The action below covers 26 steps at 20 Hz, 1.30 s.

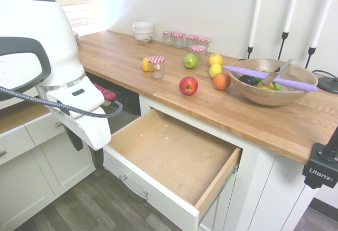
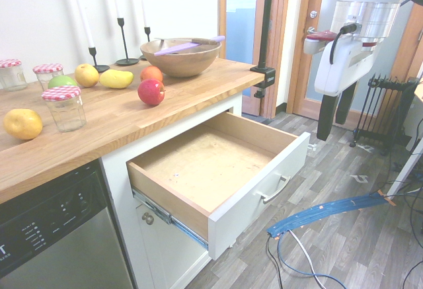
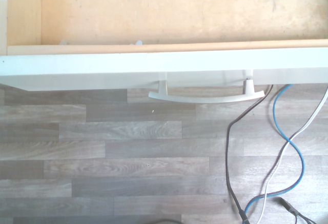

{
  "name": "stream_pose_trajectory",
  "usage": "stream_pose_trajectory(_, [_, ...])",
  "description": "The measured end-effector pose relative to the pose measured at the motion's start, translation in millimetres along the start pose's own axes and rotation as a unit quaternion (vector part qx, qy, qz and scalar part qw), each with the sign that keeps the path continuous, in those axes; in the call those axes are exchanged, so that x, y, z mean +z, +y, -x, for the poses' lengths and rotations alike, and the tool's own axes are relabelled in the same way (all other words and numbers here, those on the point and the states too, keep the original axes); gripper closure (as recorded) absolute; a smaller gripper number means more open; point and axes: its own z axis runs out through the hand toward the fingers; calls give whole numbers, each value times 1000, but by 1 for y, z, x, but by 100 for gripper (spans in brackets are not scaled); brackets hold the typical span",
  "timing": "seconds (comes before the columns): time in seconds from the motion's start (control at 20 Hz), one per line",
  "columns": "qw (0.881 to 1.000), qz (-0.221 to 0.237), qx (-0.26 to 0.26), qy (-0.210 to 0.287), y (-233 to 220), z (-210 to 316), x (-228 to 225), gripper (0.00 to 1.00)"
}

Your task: Close the drawer

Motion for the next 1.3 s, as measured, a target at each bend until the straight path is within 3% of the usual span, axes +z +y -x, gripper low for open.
stream_pose_trajectory(0.25, [1000,5,0,-5,6,0,19,0])
stream_pose_trajectory(0.65, [999,13,11,-34,12,-16,124,0])
stream_pose_trajectory(0.95, [999,19,9,-44,10,-23,179,0])
stream_pose_trajectory(1.0, [999,20,8,-45,8,-23,188,100])
stream_pose_trajectory(1.3, [1000,12,-4,-27,6,-27,229,100])
